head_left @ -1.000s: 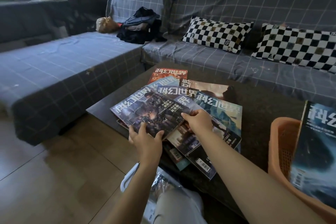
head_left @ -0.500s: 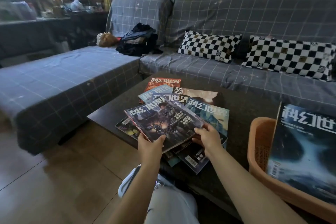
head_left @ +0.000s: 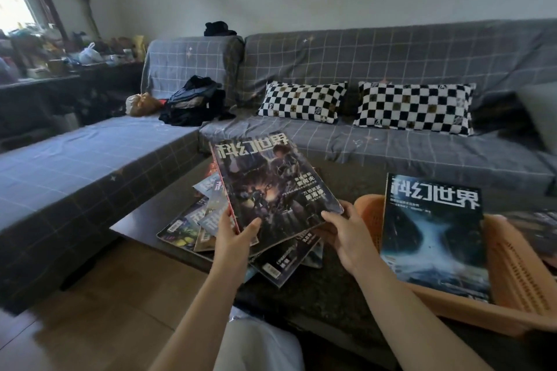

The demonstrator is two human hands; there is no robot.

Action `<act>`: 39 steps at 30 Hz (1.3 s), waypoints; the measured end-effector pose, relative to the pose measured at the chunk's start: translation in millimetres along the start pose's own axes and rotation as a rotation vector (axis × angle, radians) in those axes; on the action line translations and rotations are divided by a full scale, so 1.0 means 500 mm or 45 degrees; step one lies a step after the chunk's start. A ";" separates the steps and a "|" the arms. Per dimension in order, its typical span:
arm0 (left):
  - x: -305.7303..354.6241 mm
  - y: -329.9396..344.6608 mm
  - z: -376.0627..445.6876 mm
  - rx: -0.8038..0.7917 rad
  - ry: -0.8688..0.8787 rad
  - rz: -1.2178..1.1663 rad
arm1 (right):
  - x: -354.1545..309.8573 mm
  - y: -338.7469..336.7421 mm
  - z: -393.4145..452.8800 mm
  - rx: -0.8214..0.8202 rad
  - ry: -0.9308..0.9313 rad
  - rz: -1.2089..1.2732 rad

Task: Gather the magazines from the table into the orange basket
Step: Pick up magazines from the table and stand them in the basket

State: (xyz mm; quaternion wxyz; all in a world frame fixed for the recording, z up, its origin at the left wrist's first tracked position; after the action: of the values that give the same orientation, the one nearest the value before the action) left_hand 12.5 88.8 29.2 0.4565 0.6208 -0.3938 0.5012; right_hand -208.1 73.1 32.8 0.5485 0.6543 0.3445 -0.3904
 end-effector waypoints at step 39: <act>-0.135 0.499 -0.078 -0.501 0.149 1.272 | -0.186 -0.502 -0.082 0.495 0.273 -1.508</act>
State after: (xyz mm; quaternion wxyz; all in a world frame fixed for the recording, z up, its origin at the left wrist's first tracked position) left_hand -246.7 60.0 9.1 0.2913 0.2319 -0.7014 0.6077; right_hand -465.8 152.0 6.5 0.0729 0.4759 0.6240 -0.6155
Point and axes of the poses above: each hand's wrist, its own z-axis towards the middle knuckle, its own y-axis out of the palm, x = y × z, the point moved 6 cm from there along z, towards the middle knuckle, and after that the axes turned 2 degrees about -y, right-handed, at the moved point
